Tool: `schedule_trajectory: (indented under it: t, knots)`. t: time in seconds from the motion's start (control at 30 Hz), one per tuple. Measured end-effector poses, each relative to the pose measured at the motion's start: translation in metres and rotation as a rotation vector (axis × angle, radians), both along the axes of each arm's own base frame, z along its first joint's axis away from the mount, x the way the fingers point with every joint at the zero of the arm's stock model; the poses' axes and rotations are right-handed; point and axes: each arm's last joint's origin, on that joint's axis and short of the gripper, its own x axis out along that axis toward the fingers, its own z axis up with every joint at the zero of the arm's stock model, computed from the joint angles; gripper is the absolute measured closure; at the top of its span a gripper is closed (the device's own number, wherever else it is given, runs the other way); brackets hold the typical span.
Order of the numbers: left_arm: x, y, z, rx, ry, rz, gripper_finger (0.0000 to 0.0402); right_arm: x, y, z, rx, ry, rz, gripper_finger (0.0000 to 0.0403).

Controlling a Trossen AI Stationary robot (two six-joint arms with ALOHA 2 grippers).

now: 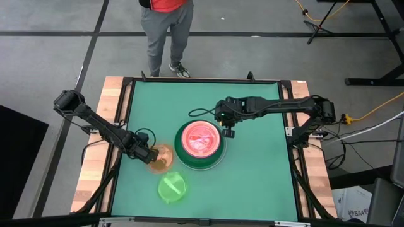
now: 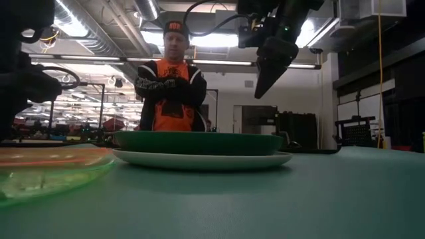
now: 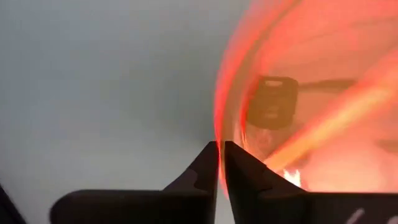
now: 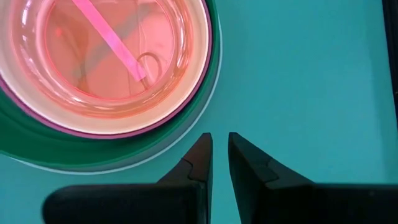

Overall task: Stack plastic plates
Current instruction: Stack the transparent orange plate on top of the transparent pink plate

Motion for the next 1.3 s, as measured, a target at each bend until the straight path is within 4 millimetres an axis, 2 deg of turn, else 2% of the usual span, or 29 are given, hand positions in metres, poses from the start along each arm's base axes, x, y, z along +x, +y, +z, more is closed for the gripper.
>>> schedule_trajectory:
  t: [0.13,0.3,0.43,0.6,0.87,1.1,1.3]
  knots:
    - [0.000,0.000,0.000,-0.002,-0.003,0.006,0.0399,-0.006,0.007,0.011,-0.010,-0.030,0.018,0.0363]
    - [0.000,0.000,0.000,0.002,-0.002,0.006,0.0400,-0.020,0.013,0.035,-0.016,-0.108,0.032,0.0363]
    - [0.000,0.000,0.000,0.002,-0.002,0.006,0.0400,-0.034,0.012,0.053,-0.050,-0.158,0.013,0.0363]
    - [0.000,0.001,0.002,0.006,-0.013,0.003,0.0401,-0.050,0.012,0.065,-0.059,-0.184,0.008,0.0363]
    - [-0.003,0.003,0.010,0.012,-0.075,0.008,0.0401,-0.091,0.014,0.062,-0.055,-0.257,-0.031,0.0363]
    - [-0.008,0.006,0.022,-0.023,-0.145,0.017,0.0401,-0.124,0.015,0.047,-0.056,-0.380,-0.060,0.0363]
    - [-0.013,0.010,0.033,-0.049,-0.222,0.024,0.0401,-0.145,0.017,0.030,-0.031,-0.424,-0.097,0.0363]
